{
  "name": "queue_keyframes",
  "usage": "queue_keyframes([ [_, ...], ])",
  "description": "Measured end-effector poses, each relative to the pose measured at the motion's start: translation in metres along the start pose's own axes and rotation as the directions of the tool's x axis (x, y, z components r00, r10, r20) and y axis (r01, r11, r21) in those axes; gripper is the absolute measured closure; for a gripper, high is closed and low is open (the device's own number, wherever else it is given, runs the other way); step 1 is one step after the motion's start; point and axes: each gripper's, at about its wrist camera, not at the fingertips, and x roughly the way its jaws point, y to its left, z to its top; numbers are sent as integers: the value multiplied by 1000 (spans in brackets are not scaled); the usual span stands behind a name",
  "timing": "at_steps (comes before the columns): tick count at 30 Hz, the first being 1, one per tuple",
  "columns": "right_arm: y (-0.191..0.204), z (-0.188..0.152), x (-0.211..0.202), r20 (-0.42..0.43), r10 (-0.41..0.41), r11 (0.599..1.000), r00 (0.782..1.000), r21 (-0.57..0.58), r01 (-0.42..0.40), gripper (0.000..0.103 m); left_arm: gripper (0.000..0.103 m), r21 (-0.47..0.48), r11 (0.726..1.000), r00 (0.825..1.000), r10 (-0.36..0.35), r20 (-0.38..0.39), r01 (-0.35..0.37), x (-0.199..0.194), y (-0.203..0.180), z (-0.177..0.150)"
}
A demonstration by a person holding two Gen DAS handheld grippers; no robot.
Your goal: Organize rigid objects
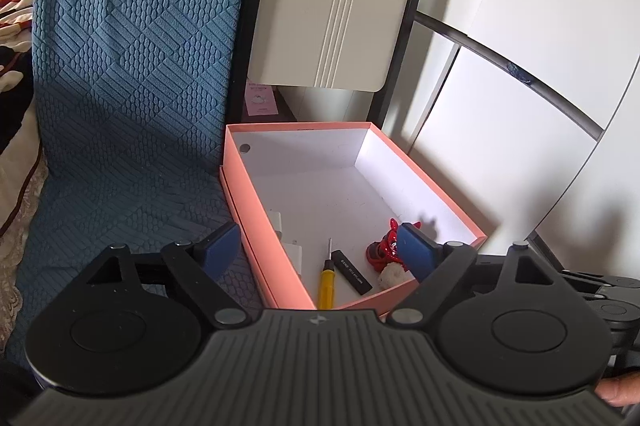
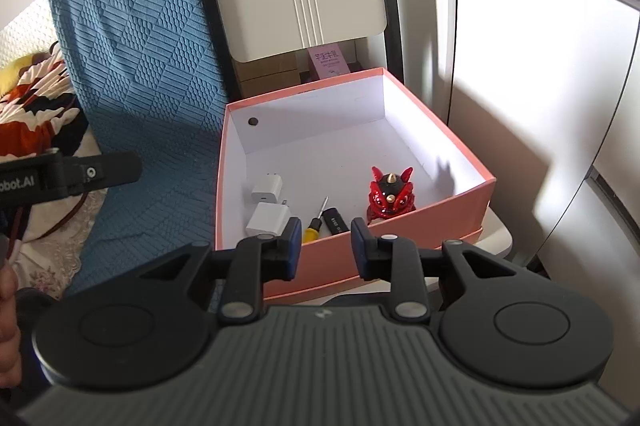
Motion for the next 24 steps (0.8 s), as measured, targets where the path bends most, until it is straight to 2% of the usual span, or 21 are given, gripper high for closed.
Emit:
queue_keyframes([
  [6,6,1,-3,3,13,999,1000,-42,-13,72,10,-19,1000,1000,15,-6,-15,0,7,1],
  [8,7,2,-2,6,9,999,1000,-50,-9,57,4,-24,1000,1000,19,-8,-19,0,9,1],
  [10,5,3,-1,12,1,999,1000,-38,0,21,3,-26,999,999,30,-11,-30,-1,11,1],
  [13,4,6,1,10,2,999,1000,-33,-2,6,3,-30,999,999,41,-22,-42,-1,14,1],
  [19,4,8,3,5,-7,1000,1000,-29,7,6,3,-28,998,998,55,-27,-56,-2,14,1],
  [24,5,8,3,4,-12,999,1000,-31,13,6,3,-21,999,999,34,-32,-35,-2,12,1],
])
